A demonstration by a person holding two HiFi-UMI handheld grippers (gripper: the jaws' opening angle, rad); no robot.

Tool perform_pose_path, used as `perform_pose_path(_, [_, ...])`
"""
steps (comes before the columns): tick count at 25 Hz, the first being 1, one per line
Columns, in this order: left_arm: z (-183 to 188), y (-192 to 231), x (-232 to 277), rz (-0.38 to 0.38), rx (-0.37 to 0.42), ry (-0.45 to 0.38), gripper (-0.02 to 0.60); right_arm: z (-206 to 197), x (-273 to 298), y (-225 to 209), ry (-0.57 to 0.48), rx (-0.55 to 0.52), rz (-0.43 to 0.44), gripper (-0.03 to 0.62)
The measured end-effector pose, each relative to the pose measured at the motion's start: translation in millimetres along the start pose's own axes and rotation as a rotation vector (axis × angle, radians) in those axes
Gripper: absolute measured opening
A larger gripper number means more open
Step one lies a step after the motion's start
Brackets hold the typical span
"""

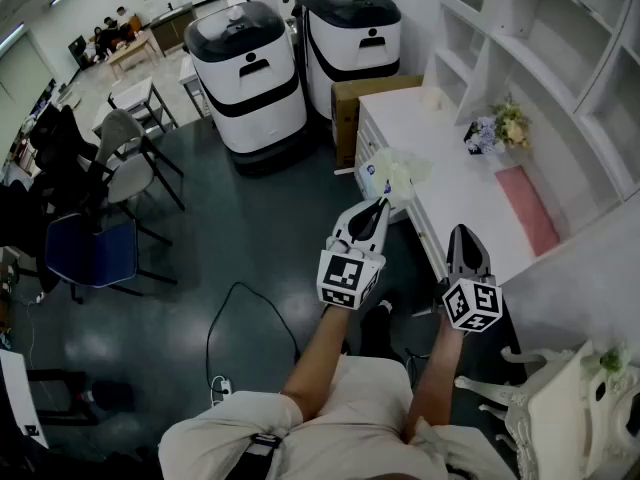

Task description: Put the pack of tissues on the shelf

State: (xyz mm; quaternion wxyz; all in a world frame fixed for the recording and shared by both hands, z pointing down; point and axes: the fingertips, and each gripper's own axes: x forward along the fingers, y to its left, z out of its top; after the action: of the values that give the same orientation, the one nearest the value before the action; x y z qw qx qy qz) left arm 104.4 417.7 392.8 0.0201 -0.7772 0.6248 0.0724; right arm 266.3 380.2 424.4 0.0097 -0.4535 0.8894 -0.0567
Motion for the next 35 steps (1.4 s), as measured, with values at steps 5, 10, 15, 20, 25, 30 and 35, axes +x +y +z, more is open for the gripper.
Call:
perform_pose_path(5, [6,4,-14,-0.008,0.020,-0.005,0.011,-4,-4,14,0.009,0.008,-0.004,0.067])
perform_pose_path(10, [12,15,-11,0.015,0.016,-0.025,0.011,-3,6,17,0.033,-0.003,0.005,0.067])
perform_pose_path(15, [4,19,16,0.001,0.003,-0.020,0.011,2,22,-8,-0.003,0.072,-0.033,0.069])
perform_pose_path(20, [0,24,54,-0.028,0.020,-0.001,0.011,8,52,-35,-0.028,0.114,-0.051,0.069])
perform_pose_path(25, [0,35,101,-0.055,0.045,0.000,0.011,13,97,-57,-0.037,0.137,-0.030,0.069])
perform_pose_path(30, [5,46,153,-0.061,0.087,0.003,0.011,26,147,-75,-0.025,0.107,0.047,0.069])
perform_pose_path(35, [17,60,200,-0.045,0.124,-0.018,0.011,46,188,-94,-0.041,0.052,0.107,0.069])
